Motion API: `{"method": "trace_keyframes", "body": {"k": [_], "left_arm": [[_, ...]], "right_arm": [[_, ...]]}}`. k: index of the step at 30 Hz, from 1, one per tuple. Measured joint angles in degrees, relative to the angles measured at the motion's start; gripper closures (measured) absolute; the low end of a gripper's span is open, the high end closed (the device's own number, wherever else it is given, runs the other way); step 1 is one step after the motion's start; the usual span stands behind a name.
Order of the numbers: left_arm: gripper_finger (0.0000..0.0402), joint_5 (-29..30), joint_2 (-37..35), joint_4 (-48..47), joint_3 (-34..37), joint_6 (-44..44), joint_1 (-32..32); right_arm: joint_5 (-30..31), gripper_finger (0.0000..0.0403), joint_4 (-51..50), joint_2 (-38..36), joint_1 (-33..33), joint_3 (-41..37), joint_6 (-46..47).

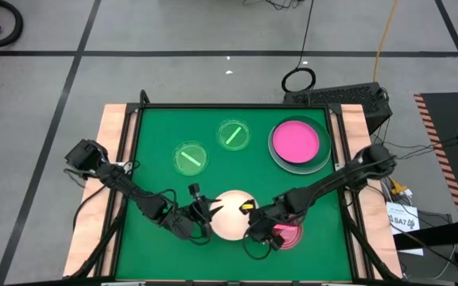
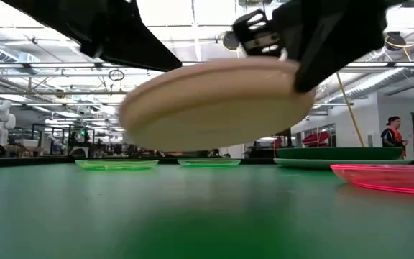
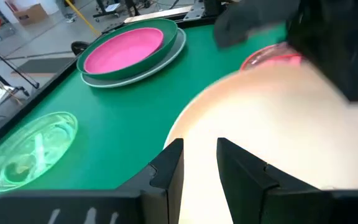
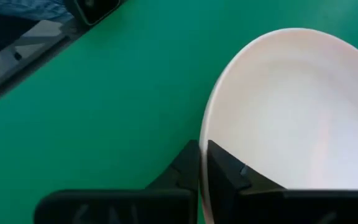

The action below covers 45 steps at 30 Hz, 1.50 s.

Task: Stack plastic plates
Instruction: Stack the white plate on top of the pink plate

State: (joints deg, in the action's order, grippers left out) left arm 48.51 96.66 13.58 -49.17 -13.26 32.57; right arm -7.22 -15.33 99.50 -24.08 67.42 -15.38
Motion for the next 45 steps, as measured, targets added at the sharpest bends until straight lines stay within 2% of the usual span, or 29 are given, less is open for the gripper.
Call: {"method": "trace_keyframes", "body": {"k": [3,13,22,24,29,35,38,41,45], "left_arm": [[0.0298,0.0,0.0,0.0,0.0,1.5,-1.4],[0.0298,0.0,0.0,0.1,0.0,1.8,-5.8],[0.0298,0.0,0.0,-0.1,-2.0,14.7,-9.3],[0.0298,-0.1,0.0,-0.2,-2.9,13.4,-10.0],[0.0298,-5.0,0.0,-4.5,-4.3,9.7,-12.1],[0.0302,-5.3,-3.5,-9.8,-4.3,10.4,-14.3],[0.0311,-5.7,-8.7,-9.8,-0.2,11.0,-15.2],[0.032,-6.8,-15.0,-4.6,6.3,11.4,-16.2],[0.0325,-10.3,-21.2,5.3,15.3,13.8,-18.6]], "right_arm": [[0.3,0.0395,-4.5,-3.0,0.0,0.0,2.1],[11.0,0.0395,-19.2,-9.9,0.2,0.0,6.3],[17.7,0.0395,-25.3,-15.9,2.2,0.0,7.4],[18.1,0.0395,-25.5,-17.1,3.1,0.0,7.4],[18.1,0.0395,-26.6,-19.5,5.0,-0.5,5.7],[18.0,0.0394,-26.4,-23.7,8.1,-5.0,4.6],[18.0,0.0394,-24.9,-26.6,9.8,-8.2,4.6],[18.3,0.0394,-23.8,-29.5,11.9,-11.2,4.8],[22.0,0.0394,-21.7,-32.2,14.9,-15.5,5.5]]}}
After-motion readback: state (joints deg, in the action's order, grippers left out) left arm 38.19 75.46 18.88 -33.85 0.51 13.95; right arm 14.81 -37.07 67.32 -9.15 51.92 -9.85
